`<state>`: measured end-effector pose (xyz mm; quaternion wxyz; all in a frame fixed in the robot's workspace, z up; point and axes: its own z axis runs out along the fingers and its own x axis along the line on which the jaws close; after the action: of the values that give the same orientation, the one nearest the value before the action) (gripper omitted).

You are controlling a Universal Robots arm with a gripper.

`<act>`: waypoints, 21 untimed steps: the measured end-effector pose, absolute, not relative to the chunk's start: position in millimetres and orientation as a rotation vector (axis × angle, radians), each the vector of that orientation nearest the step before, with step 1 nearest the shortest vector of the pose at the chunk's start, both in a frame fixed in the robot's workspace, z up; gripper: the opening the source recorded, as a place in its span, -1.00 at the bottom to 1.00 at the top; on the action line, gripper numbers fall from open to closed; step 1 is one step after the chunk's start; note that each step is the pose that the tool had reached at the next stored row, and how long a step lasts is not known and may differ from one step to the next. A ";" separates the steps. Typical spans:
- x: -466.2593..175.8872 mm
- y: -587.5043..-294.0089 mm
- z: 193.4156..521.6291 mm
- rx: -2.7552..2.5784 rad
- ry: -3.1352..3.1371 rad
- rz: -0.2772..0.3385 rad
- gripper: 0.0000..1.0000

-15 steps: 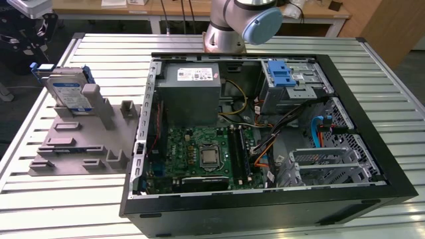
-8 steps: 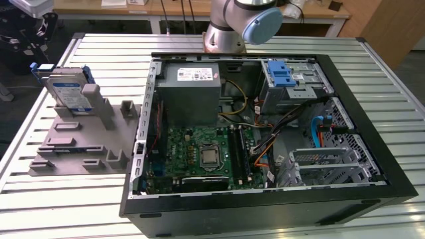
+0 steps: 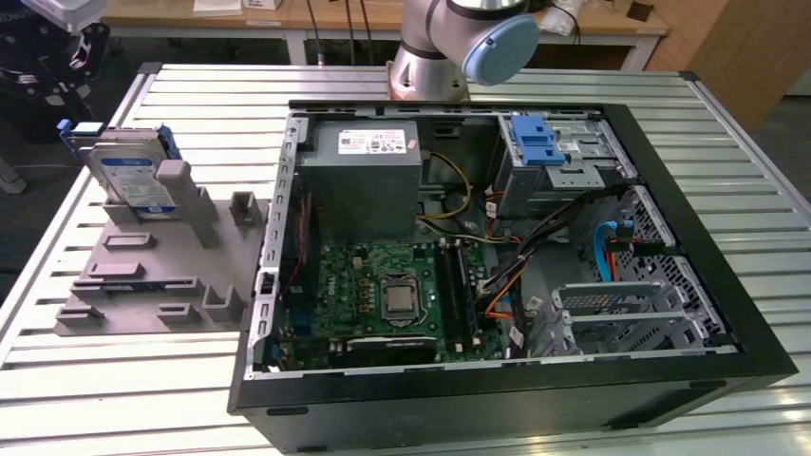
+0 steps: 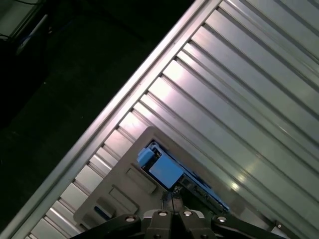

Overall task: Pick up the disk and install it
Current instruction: 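Pick up the disk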

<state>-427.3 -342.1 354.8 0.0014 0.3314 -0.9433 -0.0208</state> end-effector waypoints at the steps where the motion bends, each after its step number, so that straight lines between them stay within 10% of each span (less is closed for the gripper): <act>1: -427.3 -342.1 354.8 1.049 -2.957 -0.065 -0.79; 21: -427.2 -342.1 354.7 1.221 -2.889 -0.064 -0.79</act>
<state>-427.2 -342.1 354.7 0.0022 0.3893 -0.9209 -0.0205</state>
